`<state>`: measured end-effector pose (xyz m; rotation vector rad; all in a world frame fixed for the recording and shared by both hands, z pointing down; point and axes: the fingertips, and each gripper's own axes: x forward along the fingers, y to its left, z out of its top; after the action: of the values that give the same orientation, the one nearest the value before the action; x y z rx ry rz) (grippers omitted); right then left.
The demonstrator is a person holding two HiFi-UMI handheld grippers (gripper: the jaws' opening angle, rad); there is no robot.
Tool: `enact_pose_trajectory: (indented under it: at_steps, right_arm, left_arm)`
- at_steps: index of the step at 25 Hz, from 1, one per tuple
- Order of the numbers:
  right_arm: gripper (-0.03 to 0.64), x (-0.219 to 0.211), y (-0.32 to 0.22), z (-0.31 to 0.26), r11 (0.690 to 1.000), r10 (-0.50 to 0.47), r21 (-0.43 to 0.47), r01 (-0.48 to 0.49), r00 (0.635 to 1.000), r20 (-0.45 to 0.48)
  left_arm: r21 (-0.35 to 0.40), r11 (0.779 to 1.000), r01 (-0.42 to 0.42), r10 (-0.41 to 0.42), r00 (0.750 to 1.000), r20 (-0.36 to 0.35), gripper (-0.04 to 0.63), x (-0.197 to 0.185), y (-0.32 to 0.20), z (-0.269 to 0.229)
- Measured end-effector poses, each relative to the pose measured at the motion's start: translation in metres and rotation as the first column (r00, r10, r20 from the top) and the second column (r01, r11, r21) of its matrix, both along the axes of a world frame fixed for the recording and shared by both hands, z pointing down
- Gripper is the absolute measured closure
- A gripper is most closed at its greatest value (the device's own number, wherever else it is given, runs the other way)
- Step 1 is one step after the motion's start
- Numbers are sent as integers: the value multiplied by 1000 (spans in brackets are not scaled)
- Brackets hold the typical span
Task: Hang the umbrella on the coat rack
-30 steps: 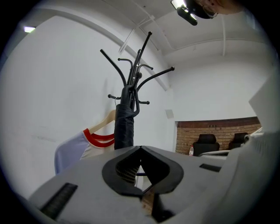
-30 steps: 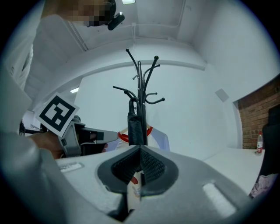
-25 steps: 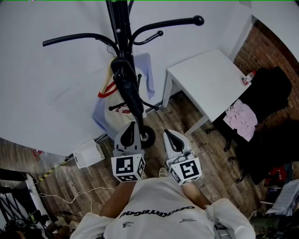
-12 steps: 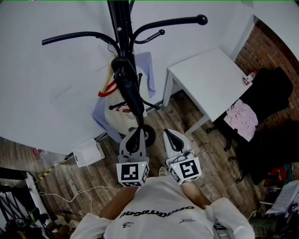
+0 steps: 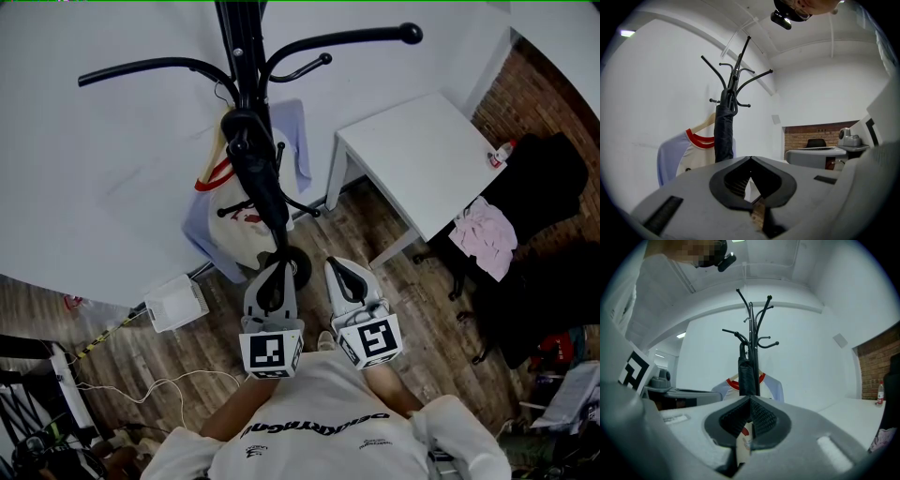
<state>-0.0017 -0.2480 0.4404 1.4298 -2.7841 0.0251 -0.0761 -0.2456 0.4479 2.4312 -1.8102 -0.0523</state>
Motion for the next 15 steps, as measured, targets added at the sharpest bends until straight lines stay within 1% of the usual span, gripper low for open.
enact_pose_trajectory:
  at_steps: [15]
  right_arm:
    - [620,3,1,1,1000,11,5,-11,1000,2]
  left_arm:
    - [4,1000,-5,5,1000,1,598,2,2,2]
